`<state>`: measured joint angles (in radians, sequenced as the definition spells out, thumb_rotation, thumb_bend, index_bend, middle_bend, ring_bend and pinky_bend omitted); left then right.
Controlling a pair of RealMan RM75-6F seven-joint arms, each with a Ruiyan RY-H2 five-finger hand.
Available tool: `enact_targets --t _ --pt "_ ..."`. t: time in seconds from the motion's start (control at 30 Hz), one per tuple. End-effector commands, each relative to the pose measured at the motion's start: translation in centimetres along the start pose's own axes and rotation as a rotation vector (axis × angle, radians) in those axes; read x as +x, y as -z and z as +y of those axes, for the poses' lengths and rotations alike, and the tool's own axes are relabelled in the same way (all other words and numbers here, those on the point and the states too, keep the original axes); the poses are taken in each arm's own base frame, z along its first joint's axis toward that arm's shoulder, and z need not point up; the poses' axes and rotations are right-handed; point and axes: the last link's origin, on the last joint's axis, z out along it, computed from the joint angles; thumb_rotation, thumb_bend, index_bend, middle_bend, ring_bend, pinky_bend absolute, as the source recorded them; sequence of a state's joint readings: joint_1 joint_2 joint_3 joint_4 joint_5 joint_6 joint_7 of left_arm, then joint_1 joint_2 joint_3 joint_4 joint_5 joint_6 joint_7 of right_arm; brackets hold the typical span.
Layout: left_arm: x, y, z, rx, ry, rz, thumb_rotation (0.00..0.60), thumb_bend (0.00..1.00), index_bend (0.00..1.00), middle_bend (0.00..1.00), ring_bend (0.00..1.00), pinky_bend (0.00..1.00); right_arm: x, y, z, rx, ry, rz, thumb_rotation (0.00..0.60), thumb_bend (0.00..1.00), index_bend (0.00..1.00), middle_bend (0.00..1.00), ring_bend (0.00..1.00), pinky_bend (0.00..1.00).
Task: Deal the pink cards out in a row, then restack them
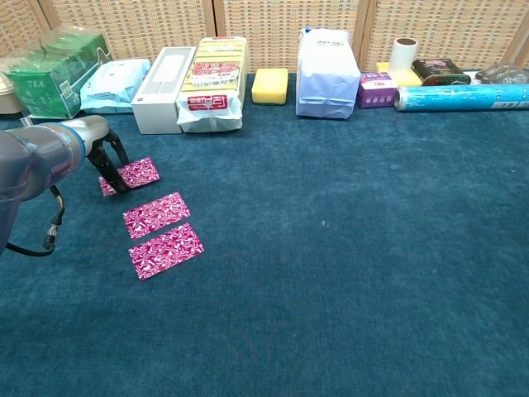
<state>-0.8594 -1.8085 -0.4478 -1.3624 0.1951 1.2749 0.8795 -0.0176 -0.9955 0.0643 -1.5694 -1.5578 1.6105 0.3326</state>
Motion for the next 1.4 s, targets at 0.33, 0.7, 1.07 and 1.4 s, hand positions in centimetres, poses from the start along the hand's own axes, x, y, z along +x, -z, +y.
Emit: enact_targets --t 0.33,0.7,1.07,1.4 --pt "0.6 2.3 0.4 -0.055 0.039 -0.078 0.600 0.23 0.49 0.00 0.00 0.16 -0.2 0.0 -0.2 0.004 0.004 -0.006 0.600 0.00 0.09 0.00 0.00 0.00" --pt "-0.1 3.6 0.5 -0.102 -0.012 -0.131 0.600 0.23 0.49 0.00 0.00 0.16 -0.1 0.0 -0.2 0.000 0.004 -0.006 0.600 0.00 0.09 0.00 0.00 0.00" --pt "-0.2 5.1 0.7 -0.151 -0.004 -0.162 0.600 0.23 0.49 0.00 0.00 0.16 -0.1 0.0 -0.2 0.000 0.007 -0.007 0.600 0.00 0.09 0.00 0.00 0.00" --pt "-0.9 5.4 1.1 -0.109 0.026 -0.171 0.600 0.23 0.49 0.00 0.00 0.16 -0.2 0.0 -0.2 0.000 0.008 -0.010 0.600 0.00 0.09 0.00 0.00 0.00"
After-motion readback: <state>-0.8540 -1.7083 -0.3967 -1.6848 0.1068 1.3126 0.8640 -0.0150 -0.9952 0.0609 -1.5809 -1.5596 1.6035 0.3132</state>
